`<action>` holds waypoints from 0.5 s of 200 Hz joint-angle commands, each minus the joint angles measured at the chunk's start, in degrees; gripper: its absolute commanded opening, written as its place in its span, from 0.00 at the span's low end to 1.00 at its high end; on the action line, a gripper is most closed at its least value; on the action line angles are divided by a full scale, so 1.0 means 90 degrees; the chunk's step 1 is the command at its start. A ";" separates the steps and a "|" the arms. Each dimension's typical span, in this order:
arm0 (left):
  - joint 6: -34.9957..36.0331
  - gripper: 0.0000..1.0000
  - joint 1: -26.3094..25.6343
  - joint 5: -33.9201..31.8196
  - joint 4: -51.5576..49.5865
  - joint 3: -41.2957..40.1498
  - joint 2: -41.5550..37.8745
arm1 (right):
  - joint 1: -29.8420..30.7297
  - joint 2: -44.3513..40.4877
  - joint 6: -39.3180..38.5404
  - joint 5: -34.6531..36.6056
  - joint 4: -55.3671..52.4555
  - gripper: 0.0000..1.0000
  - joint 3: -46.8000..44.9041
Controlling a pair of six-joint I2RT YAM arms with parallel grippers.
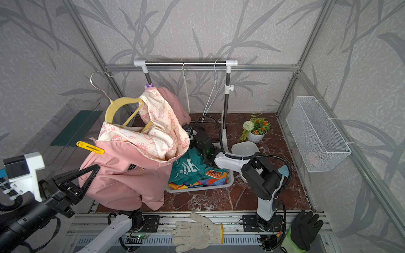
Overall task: Remove the clothespins securing jackets to the hanger
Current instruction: Adjust the jacket in the basket.
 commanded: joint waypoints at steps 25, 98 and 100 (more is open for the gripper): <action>-0.0082 0.00 0.0034 0.0307 0.1052 0.0185 -0.0065 | 0.0023 0.0326 0.0006 -0.0648 0.1195 0.99 0.0286; -0.0311 0.00 0.0034 0.0446 0.1014 0.0640 -0.0106 | 0.0033 -0.0292 -0.0431 -0.0746 0.0948 0.99 -0.0341; -0.0318 0.00 0.0034 0.0457 0.1019 0.0632 -0.0115 | 0.0035 -0.0297 -0.0432 -0.0721 0.0929 0.99 -0.0341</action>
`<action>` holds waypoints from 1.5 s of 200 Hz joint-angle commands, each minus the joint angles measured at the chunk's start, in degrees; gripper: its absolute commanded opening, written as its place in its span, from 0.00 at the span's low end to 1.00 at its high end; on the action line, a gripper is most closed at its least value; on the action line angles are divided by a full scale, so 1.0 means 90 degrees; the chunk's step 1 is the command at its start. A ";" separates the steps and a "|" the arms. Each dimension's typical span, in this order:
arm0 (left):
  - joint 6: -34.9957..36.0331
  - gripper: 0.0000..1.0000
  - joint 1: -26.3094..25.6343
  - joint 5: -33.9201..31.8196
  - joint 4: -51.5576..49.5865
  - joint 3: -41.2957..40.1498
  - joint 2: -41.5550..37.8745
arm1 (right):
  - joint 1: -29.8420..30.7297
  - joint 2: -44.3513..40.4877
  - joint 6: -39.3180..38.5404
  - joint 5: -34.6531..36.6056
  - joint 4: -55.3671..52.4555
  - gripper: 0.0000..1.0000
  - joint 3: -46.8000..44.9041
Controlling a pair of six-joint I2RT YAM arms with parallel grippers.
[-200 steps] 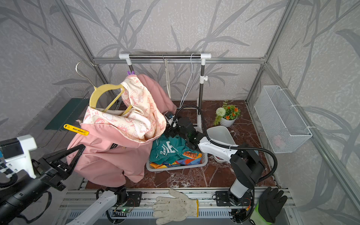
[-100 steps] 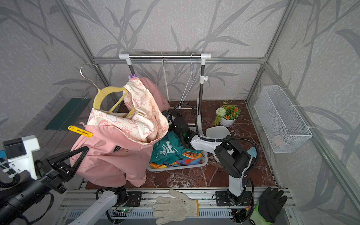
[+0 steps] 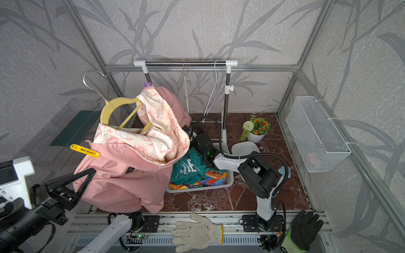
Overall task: Remove the clothespins securing jackets to the hanger
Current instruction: Adjust the jacket in the basket.
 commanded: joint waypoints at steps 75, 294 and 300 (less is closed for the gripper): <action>-0.0318 0.00 0.0023 0.0596 0.1212 0.0157 -0.0098 | -0.0057 -0.0988 -0.0024 0.0095 -0.0041 1.00 -0.0720; -0.1554 0.00 0.0699 0.1350 0.1335 0.0362 -0.0175 | -0.0794 -0.6255 0.1081 0.0840 -0.3281 0.99 -0.3919; -0.1561 0.00 0.0729 0.1426 0.1421 0.0217 -0.0185 | -0.0859 -0.6337 0.1116 0.0787 -0.3308 0.99 -0.3973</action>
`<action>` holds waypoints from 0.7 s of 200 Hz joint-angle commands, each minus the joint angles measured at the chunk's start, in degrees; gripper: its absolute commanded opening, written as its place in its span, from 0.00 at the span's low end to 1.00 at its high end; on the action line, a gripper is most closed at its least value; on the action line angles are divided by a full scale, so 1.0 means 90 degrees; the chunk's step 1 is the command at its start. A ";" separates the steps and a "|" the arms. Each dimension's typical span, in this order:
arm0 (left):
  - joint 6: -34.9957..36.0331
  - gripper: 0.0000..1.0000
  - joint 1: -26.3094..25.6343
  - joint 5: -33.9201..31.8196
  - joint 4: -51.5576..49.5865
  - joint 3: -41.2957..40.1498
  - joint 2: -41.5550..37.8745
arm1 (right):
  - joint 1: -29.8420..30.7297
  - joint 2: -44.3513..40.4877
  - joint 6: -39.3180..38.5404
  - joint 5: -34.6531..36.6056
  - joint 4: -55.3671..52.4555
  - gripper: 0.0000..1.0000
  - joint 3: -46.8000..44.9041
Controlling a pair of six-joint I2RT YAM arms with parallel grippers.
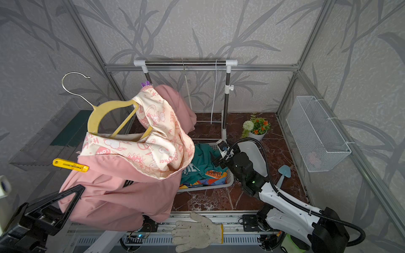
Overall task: Remove the clothespins securing jackets to the hanger
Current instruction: Adjust the jacket in the basket.
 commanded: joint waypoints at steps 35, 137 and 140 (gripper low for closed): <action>0.0111 0.00 0.0257 0.0265 0.1854 -0.1074 -0.0037 | -0.0277 -0.0408 0.0327 -0.0101 -0.0440 0.99 -0.0287; 0.1205 0.00 0.0257 0.1412 0.2816 -0.2146 0.1263 | -0.0624 -0.0262 0.0464 0.0018 -0.0259 1.00 -0.0551; 0.1283 0.00 0.0257 0.1482 0.2815 -0.2139 0.1317 | -0.0669 -0.0234 0.0498 -0.0019 -0.0199 1.00 -0.0571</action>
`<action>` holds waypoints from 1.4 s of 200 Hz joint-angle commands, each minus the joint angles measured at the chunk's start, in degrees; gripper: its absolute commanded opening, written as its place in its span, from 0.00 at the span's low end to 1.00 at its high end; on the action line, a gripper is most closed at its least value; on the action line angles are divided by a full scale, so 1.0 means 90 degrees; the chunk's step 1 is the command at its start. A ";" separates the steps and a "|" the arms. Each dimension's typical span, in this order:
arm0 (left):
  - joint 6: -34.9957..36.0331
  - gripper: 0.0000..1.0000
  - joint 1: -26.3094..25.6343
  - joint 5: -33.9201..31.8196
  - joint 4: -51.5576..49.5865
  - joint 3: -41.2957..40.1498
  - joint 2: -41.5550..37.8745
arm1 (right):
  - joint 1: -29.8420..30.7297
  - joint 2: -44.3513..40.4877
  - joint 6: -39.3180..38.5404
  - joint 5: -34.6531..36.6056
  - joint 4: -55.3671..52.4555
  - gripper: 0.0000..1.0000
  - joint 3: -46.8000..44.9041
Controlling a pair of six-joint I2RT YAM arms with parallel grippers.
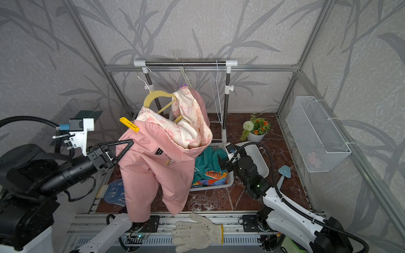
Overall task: Remove the clothespins securing jackets to the hanger
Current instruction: Adjust the jacket in the basket.
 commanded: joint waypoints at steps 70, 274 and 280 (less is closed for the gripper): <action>0.2853 0.00 0.0043 0.0895 0.0480 0.0762 0.0649 | -0.1175 0.2012 -0.0067 -0.1614 0.2277 0.99 0.0335; 0.1978 0.00 0.0043 0.1781 0.1586 0.0019 0.0773 | -0.0920 0.5679 -0.1221 -0.2457 0.5001 0.95 0.2861; 0.1985 0.00 0.0043 0.1793 0.1599 0.0007 0.0776 | -0.0922 0.5721 -0.1183 -0.2419 0.4955 0.88 0.2942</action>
